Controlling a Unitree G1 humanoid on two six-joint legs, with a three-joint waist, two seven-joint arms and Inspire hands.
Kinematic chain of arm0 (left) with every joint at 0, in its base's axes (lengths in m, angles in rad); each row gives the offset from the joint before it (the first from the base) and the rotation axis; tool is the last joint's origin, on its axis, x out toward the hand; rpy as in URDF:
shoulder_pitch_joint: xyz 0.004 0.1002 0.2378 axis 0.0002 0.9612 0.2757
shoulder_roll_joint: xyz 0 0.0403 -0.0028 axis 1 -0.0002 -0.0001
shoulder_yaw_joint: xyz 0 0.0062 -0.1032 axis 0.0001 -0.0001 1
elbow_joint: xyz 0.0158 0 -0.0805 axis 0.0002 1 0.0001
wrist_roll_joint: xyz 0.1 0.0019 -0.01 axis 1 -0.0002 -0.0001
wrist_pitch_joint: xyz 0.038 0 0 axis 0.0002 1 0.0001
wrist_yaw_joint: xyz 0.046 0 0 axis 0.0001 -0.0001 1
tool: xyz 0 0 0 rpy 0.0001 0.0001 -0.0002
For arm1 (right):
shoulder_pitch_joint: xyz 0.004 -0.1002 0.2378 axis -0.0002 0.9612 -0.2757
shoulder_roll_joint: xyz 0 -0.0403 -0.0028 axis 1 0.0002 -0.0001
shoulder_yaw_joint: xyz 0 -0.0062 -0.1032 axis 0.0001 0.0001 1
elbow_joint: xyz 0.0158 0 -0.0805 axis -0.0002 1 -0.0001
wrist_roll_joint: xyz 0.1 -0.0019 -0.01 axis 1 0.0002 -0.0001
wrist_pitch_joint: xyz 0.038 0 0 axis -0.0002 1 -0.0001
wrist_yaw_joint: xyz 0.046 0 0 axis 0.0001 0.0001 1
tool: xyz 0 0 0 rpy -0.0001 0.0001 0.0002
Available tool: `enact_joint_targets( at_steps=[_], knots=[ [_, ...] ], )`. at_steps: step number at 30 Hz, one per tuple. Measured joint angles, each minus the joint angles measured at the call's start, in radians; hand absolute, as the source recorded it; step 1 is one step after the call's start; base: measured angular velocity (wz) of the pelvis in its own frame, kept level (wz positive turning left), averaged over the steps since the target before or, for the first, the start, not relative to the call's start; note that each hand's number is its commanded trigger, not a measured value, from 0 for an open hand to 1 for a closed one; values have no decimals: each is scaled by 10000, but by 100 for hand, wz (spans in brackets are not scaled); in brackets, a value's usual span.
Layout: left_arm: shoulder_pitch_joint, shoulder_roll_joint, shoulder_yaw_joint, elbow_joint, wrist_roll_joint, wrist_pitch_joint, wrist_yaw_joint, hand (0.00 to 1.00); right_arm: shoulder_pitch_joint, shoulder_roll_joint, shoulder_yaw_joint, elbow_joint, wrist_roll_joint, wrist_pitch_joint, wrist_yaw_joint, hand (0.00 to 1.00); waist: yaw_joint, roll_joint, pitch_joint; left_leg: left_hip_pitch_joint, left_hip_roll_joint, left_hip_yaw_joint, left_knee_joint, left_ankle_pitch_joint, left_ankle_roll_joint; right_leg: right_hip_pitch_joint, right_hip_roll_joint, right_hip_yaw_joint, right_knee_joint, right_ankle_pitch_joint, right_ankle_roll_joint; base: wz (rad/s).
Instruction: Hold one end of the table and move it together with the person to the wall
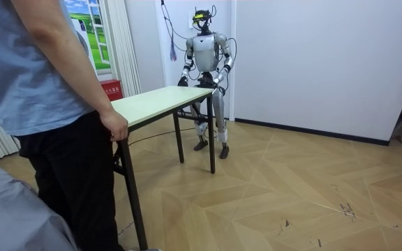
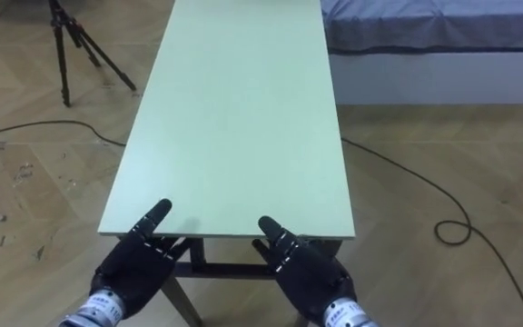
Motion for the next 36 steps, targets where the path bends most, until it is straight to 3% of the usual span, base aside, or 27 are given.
enact_joint_targets(
  at_steps=[13, 19, 23, 28, 36],
  knots=[
    [-148, -131, 575, 386, -825, 782, 185, 0, 93, 32, -676, -172, 692, 487, -488, 0, -24, 39, -80, 72, 1, 16, -27, 0, 0, -15, 2, 32, 22, 16, -19, 0],
    [-178, -213, 675, 382, -936, 920, 474, 0, 94, 83, -796, -233, 1220, 673, -803, 0, -43, 105, -122, 87, 0, 14, -19, 0, 0, 7, 2, 30, 19, 19, -21, 0],
    [-190, -327, 903, 330, -932, 1074, 692, 0, 113, 444, -1182, -234, 1364, 926, -878, 0, -75, 161, -109, 78, 1, 13, 0, 0, 1, -3, 3, 33, 21, 23, -25, 0],
    [-189, -403, 988, 331, -936, 1092, 709, 0, 110, 808, -1445, -256, 1379, 936, -935, 0, -170, 271, -52, 74, 3, 12, 2, 1, 1, -17, 2, 34, 40, 24, -25, 0],
    [-195, -750, 1253, 321, -887, 1032, 880, 0, 86, 1129, -1539, -298, 1541, 844, -1181, 0, -204, 321, -68, 51, 6, 6, 3, 1, 2, -45, 4, 53, 49, 23, -25, 0]
  ],
)
